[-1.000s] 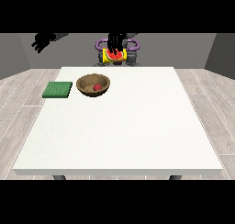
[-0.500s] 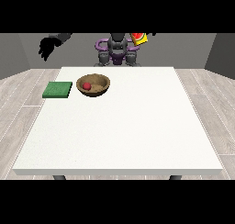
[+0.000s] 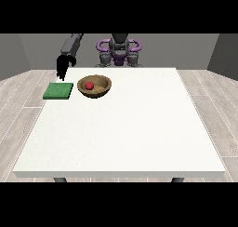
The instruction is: Pick the cup and pour the ball into the bowl, then pick the bowl and place it on the pad
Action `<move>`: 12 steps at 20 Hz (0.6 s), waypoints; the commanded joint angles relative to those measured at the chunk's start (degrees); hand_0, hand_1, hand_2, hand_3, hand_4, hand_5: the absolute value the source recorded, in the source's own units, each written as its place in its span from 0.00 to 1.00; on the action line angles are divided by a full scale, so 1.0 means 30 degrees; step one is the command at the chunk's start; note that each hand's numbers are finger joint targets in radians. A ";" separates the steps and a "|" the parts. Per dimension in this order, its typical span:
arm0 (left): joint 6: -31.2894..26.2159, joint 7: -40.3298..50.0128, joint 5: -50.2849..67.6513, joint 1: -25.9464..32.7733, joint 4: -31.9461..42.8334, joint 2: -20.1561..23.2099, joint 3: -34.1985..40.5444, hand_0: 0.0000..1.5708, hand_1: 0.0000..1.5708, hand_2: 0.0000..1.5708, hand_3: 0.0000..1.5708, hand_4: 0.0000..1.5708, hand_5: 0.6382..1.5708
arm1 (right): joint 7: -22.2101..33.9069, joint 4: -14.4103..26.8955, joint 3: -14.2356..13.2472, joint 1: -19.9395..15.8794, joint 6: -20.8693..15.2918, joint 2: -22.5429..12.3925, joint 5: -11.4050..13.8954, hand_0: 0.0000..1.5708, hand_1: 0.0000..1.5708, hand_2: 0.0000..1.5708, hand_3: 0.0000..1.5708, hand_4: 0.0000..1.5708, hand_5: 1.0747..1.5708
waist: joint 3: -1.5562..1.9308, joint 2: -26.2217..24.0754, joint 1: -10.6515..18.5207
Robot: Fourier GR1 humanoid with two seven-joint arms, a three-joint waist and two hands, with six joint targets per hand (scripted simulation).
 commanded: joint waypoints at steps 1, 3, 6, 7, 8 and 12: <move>-0.2881 -0.0874 0.2465 0.0473 -0.0106 0.1858 0.1828 0.00 0.00 0.00 0.00 0.67 0.99 | -0.1261 0.0647 0.0036 -0.0590 -0.0855 0.0866 0.0212 0.00 0.00 0.00 0.00 0.47 0.99 | 0.0056 0.1214 0.0357; -0.2771 -0.0526 0.2435 0.1157 -0.0546 0.1865 0.1733 0.00 0.00 0.00 0.00 0.67 0.99 | -0.2553 0.1884 0.0212 -0.0552 -0.0537 0.1265 0.0381 0.00 0.00 0.00 0.00 0.47 0.99 | 0.0069 0.1272 0.0125; -0.3235 -0.0222 0.3420 0.0434 -0.0786 0.2512 0.2457 0.00 0.00 0.00 0.00 0.63 0.99 | -0.3591 0.3458 -0.0007 -0.1828 -0.0505 0.1201 0.0314 0.00 0.00 0.00 0.00 0.44 0.99 | 0.0078 0.2542 0.0394; -0.3711 -0.0793 0.3201 0.1201 -0.0783 0.3121 0.2451 0.00 0.00 0.00 0.00 0.62 0.98 | -0.3534 0.3532 0.0622 -0.1948 -0.0285 0.1410 0.0590 0.00 0.00 0.00 0.00 0.41 0.98 | 0.0069 0.2299 -0.0317; -0.4576 -0.0788 0.3729 0.2171 -0.0855 0.3484 0.2768 0.00 0.00 0.00 0.00 0.63 0.98 | -0.3682 0.3942 0.0128 -0.1342 0.0661 0.0675 0.0160 0.00 0.00 0.00 0.00 0.39 0.97 | 0.0069 0.1976 -0.0125; -0.4949 -0.1499 0.4290 0.3063 -0.0217 0.4445 0.3796 0.00 0.00 0.00 0.00 0.64 0.96 | -0.3638 0.4273 0.1045 -0.2398 -0.0426 0.1550 0.0738 0.00 0.00 0.00 0.00 0.36 0.98 | 0.0057 0.2005 -0.1039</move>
